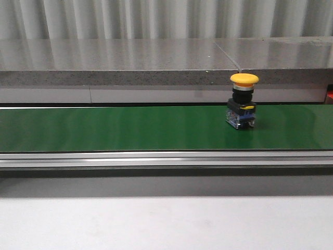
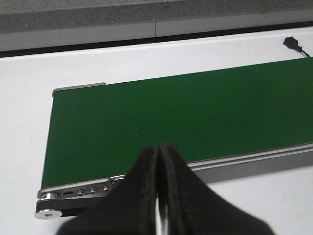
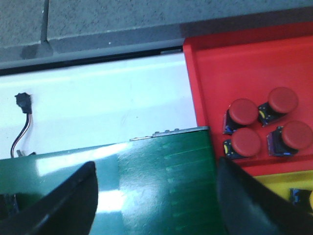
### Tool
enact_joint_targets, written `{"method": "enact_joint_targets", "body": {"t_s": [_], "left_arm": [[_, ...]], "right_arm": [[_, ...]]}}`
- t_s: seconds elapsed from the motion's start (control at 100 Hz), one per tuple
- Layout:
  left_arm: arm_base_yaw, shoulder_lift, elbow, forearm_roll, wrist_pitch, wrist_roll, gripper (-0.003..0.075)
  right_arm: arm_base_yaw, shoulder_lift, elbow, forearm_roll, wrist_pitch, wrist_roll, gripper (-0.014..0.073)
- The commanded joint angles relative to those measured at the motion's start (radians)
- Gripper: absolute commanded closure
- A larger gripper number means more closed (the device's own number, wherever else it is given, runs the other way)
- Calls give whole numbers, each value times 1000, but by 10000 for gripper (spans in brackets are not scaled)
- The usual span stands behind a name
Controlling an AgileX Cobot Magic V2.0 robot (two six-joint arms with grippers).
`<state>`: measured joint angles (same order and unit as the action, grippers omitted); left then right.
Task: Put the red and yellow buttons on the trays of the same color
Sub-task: 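Lower the right gripper onto the yellow button and grasp it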
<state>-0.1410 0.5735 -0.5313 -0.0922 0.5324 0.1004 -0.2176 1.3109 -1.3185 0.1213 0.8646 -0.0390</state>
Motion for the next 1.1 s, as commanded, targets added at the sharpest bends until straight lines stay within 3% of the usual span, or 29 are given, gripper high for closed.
{"method": "enact_joint_targets", "body": {"t_s": [0.0,0.15,0.4,0.71,1.09], "left_arm": [[-7,1,-25,-5,-80,2,741],[-7,1,-25,-5,-80,2,741],[-7,1,-25,-5,-80,2,741],[-7,1,-25,-5,-80,2,741],[-7,1,-25,-5,-80,2,741]], "right_arm": [[28,-47,6,4,-44,-12,77],[92,-51,36,7,-39,7,72],[202,-45,42,32,-12,7,-10],[344,22,42,39,96,-4,-16],[370,204,40,38,66,-57,-16]]}}
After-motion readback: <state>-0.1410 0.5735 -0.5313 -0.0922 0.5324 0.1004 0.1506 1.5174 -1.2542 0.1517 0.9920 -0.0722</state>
